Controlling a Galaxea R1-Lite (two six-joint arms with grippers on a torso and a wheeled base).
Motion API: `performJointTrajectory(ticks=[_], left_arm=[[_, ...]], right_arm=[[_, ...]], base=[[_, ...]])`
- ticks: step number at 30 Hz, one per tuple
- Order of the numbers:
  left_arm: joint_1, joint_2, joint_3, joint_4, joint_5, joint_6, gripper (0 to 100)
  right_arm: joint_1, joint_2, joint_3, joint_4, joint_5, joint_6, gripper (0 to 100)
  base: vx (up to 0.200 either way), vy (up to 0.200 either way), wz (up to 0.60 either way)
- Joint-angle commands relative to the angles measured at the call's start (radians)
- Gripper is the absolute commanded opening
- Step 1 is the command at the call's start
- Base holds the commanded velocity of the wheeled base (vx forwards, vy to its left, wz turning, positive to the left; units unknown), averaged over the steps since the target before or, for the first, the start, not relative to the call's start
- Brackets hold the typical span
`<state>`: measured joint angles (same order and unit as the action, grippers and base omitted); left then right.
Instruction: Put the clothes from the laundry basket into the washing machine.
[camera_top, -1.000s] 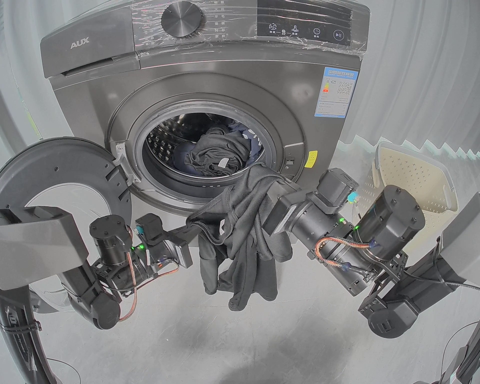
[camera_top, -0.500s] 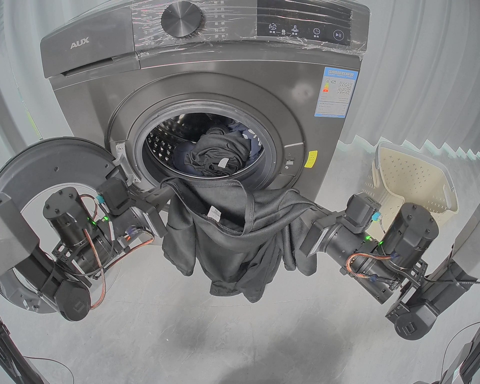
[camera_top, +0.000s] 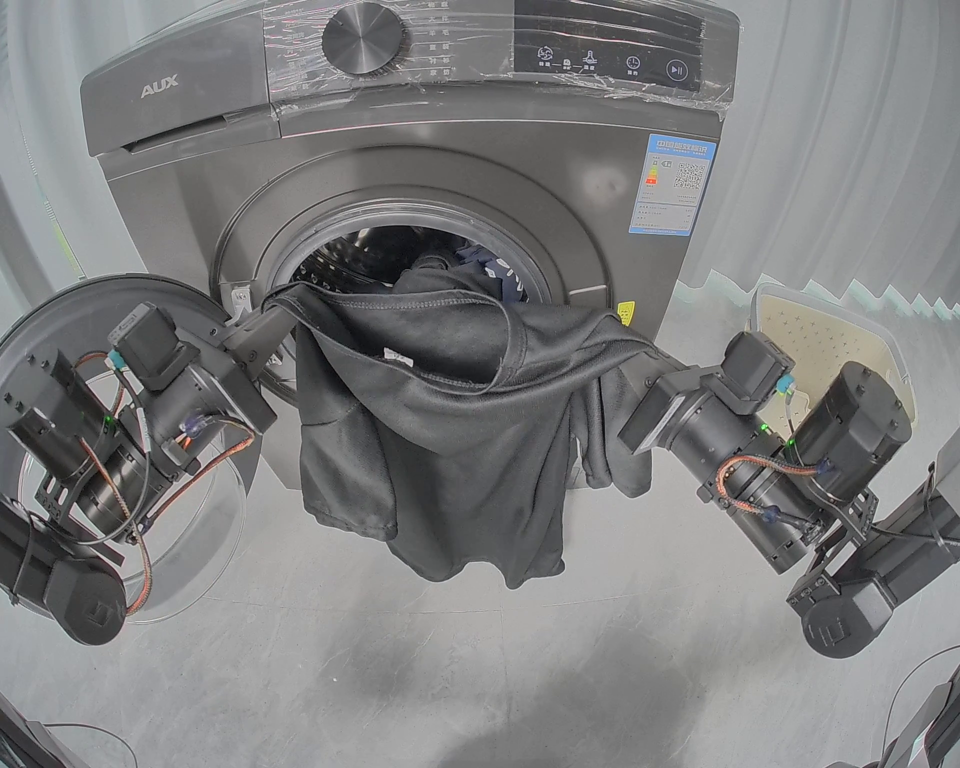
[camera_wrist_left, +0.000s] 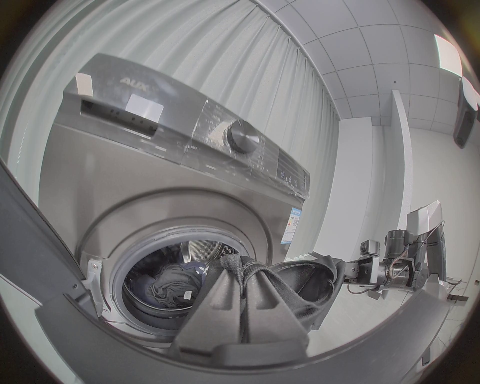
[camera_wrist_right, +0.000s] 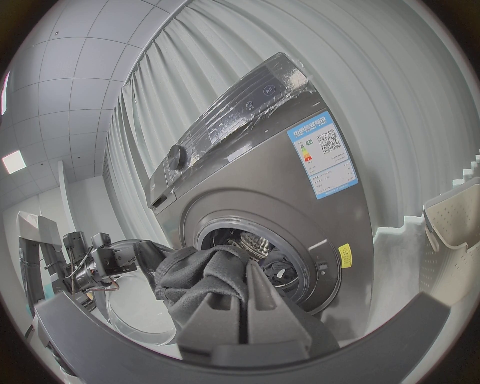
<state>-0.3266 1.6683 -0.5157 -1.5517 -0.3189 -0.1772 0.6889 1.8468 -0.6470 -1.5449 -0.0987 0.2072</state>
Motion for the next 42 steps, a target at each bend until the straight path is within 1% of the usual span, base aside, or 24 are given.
performJointTrajectory(ticks=[1, 5, 9, 14, 28, 36, 38, 40, 42], left_arm=[[0.004, -0.056, 0.019, -0.001, -0.002, 0.002, 0], [0.02, -0.061, 0.025, 0.001, -0.005, 0.002, 0], [0.04, -0.059, 0.028, -0.001, -0.023, 0.001, 0], [0.05, -0.059, 0.023, 0.001, -0.023, 0.001, 0], [0.05, -0.064, 0.017, 0.001, -0.025, -0.002, 0], [0.032, -0.064, 0.013, 0.001, -0.023, -0.002, 0], [0.009, -0.062, 0.013, 0.001, -0.02, -0.002, 0], [-0.029, -0.062, 0.005, 0.001, -0.014, -0.004, 0], [-0.066, -0.056, -0.01, 0.001, -0.008, -0.004, 0]], right_arm=[[-0.011, -0.008, -0.019, 0.0, -0.001, 0.0, 0], [-0.046, -0.008, -0.045, 0.0, -0.003, 0.001, 0], [-0.063, -0.008, -0.06, 0.0, -0.003, 0.001, 0], [-0.065, -0.008, -0.051, 0.0, -0.006, 0.003, 0], [-0.063, -0.017, -0.051, 0.0, -0.009, 0.003, 0], [-0.055, -0.017, -0.036, 0.0, -0.009, 0.006, 0], [-0.049, -0.014, -0.02, 0.0, -0.007, 0.012, 0], [-0.032, -0.006, 0.023, 0.002, -0.006, 0.018, 0], [0.0, 0.011, 0.078, 0.002, 0.004, 0.018, 0]], base=[[0.0, 0.0, 0.0], [0.0, 0.0, 0.0], [0.0, 0.0, 0.0], [0.0, 0.0, 0.0], [0.0, 0.0, 0.0], [0.0, 0.0, 0.0], [0.0, 0.0, 0.0], [0.0, 0.0, 0.0], [0.0, 0.0, 0.0]])
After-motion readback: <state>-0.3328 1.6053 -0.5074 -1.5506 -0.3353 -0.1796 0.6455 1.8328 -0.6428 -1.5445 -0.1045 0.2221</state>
